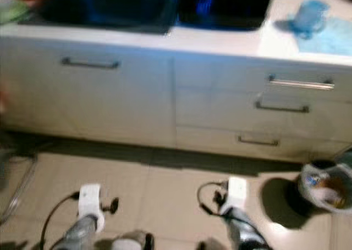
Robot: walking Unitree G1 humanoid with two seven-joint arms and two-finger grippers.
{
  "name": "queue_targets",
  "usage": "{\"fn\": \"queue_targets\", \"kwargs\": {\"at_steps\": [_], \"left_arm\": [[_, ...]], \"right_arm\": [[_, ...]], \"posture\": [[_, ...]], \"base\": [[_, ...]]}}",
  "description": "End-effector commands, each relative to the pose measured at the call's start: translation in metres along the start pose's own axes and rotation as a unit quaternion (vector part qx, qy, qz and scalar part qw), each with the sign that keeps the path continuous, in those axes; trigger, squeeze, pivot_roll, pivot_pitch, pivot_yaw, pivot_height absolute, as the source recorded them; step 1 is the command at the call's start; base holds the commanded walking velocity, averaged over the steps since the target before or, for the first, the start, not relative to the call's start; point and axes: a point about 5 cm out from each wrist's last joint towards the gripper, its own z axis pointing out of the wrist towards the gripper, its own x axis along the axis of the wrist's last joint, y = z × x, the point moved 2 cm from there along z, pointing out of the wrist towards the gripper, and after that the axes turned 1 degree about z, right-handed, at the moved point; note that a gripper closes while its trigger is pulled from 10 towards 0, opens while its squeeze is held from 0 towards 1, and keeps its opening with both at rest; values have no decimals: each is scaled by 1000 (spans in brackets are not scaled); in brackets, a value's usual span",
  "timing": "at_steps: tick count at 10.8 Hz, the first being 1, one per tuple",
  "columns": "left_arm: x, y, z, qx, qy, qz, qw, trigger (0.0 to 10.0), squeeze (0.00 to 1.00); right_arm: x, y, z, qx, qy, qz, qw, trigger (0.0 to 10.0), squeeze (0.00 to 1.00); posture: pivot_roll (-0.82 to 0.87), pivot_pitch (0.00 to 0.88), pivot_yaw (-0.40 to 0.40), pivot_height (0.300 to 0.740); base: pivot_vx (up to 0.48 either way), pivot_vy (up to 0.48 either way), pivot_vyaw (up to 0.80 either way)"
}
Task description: Kitchen organization
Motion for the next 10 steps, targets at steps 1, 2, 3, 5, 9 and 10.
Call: {"fn": "queue_targets", "kwargs": {"at_steps": [1,2,3,5,9,10], "left_arm": [[-15,-1,-4,3,-24,-2,1000,10000,0],[-15,-1,-4,3,-23,-2,1000,10000,0],[-14,-1,-4,4,-23,-2,1000,10000,0],[-14,-2,-4,5,-23,-3,1000,10000,0],[-14,-3,-4,5,-22,-3,1000,10000,0],[-14,-3,-4,6,-22,-3,1000,10000,0]], "right_arm": [[-6,1,-1,-3,-12,3,1000,10000,0],[-6,1,-1,-2,-11,3,1000,10000,0],[-6,1,-1,-1,-11,3,1000,10000,0],[-5,1,-1,-1,-11,2,1000,10000,0],[-5,1,-1,-1,-11,1,1000,10000,0],[-5,1,-1,-1,-11,2,1000,10000,0]], "posture": [[105,161,-12,740],[106,163,-13,740],[108,163,-14,740],[108,163,-14,740],[109,164,-15,740],[110,164,-15,740]], "base": [[0,472,0],[0,472,0],[0,472,0],[0,472,0],[0,472,0],[0,472,0]]}}
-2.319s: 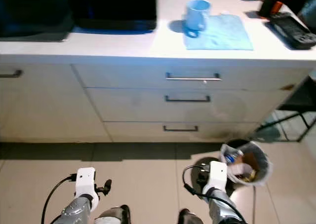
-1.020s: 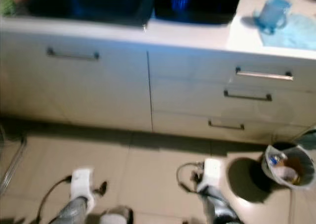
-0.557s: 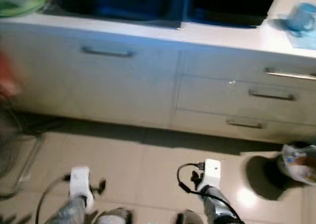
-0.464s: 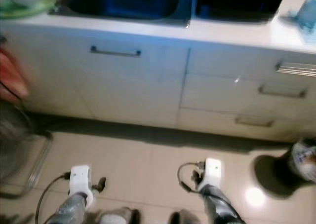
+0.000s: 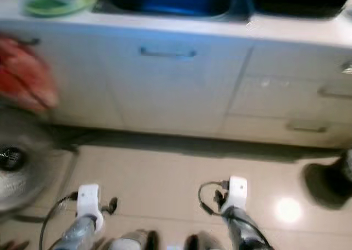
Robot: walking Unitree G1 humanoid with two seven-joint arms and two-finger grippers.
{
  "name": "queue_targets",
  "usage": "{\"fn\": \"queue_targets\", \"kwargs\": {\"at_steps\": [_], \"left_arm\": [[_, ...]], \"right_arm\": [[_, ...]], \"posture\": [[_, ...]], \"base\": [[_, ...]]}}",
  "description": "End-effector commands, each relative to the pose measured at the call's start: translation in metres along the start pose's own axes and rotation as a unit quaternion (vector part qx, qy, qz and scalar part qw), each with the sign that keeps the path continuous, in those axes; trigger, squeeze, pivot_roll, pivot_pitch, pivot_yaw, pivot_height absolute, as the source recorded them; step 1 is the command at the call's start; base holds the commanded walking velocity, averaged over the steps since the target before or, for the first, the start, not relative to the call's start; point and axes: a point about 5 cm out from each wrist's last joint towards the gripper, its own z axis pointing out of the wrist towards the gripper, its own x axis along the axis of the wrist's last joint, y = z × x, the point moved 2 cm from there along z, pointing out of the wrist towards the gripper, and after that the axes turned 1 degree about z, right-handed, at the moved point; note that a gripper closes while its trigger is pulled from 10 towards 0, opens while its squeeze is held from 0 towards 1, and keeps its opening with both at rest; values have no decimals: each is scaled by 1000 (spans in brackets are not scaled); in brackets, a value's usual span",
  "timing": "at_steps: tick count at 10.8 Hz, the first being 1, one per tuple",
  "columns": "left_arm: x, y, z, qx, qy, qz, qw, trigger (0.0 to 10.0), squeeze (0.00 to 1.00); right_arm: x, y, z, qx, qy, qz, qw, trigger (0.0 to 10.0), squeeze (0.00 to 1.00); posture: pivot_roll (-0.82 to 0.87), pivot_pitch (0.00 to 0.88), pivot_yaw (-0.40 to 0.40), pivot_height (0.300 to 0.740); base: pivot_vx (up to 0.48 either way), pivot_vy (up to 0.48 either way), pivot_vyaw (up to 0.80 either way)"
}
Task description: Kitchen organization
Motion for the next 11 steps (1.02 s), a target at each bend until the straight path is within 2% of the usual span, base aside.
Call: {"fn": "queue_targets", "kwargs": {"at_steps": [1,3,8,11], "left_arm": [[-11,-3,-3,4,-18,1,1000,10000,0],[-11,-3,-3,5,-18,1,1000,10000,0],[-8,2,-2,-6,-11,-11,1000,10000,0],[-8,2,-2,-6,-10,-12,1000,10000,0]], "right_arm": [[-6,0,-1,1,-12,2,1000,10000,0],[-6,-1,-1,1,-12,2,1000,10000,0],[-5,1,-1,3,-11,-1,1000,10000,0],[-5,1,-1,5,-11,-2,1000,10000,0]], "posture": [[110,163,-15,740],[112,163,-16,740],[114,163,-21,740],[117,161,-24,740]], "base": [[0,472,0],[0,457,0],[0,0,0],[439,0,0]]}}
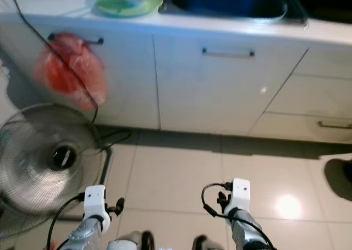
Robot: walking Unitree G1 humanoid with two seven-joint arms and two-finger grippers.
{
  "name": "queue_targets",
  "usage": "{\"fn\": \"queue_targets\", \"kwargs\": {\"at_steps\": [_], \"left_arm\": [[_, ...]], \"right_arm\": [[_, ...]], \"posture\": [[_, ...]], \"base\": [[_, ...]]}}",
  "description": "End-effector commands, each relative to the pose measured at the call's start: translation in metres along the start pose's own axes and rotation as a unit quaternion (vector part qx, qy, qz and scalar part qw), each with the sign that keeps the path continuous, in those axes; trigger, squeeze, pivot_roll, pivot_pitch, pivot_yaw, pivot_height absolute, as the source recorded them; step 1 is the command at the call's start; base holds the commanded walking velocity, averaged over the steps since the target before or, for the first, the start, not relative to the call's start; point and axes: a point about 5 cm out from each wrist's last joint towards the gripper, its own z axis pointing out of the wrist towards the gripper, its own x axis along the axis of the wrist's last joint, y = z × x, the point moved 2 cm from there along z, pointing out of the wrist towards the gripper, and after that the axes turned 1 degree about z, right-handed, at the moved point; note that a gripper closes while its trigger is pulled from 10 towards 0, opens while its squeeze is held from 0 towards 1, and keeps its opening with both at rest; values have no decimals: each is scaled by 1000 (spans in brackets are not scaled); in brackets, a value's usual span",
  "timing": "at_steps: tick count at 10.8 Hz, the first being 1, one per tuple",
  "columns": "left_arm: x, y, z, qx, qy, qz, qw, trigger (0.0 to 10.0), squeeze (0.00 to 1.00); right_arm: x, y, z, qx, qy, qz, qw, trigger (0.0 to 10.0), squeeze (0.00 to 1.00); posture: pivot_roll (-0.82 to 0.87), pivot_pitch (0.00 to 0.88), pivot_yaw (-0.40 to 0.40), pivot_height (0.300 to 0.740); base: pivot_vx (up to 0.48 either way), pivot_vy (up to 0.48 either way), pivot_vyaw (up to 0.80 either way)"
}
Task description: Kitchen organization
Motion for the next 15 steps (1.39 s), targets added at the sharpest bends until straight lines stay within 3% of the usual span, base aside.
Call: {"fn": "queue_targets", "kwargs": {"at_steps": [1,15], "left_arm": [[-7,3,-2,-4,-11,-6,1000,10000,0],[-7,1,-2,-2,-9,-4,1000,10000,0]], "right_arm": [[-6,5,-2,-7,-13,-3,1000,10000,0],[-6,5,-2,-3,-16,-5,1000,10000,0]], "posture": [[119,162,-25,740],[127,165,-27,740]], "base": [[442,0,0],[440,0,0]]}}
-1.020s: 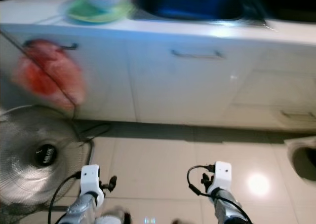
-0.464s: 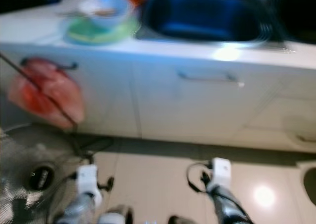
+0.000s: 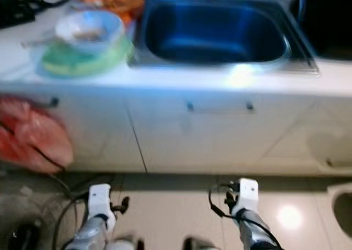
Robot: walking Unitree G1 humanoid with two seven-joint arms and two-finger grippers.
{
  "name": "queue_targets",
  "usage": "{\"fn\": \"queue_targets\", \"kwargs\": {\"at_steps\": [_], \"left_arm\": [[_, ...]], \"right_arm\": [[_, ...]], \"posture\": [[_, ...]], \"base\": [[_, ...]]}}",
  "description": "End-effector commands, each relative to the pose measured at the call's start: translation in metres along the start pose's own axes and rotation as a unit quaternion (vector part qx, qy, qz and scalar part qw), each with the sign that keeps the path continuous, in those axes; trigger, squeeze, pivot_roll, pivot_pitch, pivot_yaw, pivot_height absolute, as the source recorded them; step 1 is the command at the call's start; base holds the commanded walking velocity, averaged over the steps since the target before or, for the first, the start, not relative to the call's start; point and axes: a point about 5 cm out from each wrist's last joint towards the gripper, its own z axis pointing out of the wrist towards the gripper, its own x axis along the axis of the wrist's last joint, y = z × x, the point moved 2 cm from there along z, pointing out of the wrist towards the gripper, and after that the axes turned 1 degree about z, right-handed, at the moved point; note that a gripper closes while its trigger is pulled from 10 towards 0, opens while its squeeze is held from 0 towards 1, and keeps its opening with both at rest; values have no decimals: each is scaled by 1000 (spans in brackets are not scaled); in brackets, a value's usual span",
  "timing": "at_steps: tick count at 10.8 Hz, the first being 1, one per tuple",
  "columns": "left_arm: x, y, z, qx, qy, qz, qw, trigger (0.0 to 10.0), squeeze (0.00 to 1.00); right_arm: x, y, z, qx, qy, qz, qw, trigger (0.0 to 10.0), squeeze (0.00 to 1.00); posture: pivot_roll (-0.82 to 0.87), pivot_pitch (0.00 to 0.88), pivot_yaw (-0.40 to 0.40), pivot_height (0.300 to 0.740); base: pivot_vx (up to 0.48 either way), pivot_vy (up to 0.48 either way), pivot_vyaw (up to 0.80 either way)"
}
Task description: Kitchen organization
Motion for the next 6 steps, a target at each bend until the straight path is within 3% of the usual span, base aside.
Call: {"fn": "queue_targets", "kwargs": {"at_steps": [1,2,6], "left_arm": [[-10,-8,-3,11,-17,2,1000,10000,0],[-10,-8,-3,12,-17,3,1000,10000,0],[-10,-8,-3,12,-20,2,1000,10000,0]], "right_arm": [[-8,-6,0,7,-15,6,1000,10000,0],[-8,-6,0,6,-15,6,1000,10000,0],[-7,-6,0,6,-15,5,1000,10000,0]], "posture": [[127,165,-27,740],[127,166,-27,740],[127,166,-27,740]], "base": [[442,0,0],[364,0,0],[0,0,0]]}}
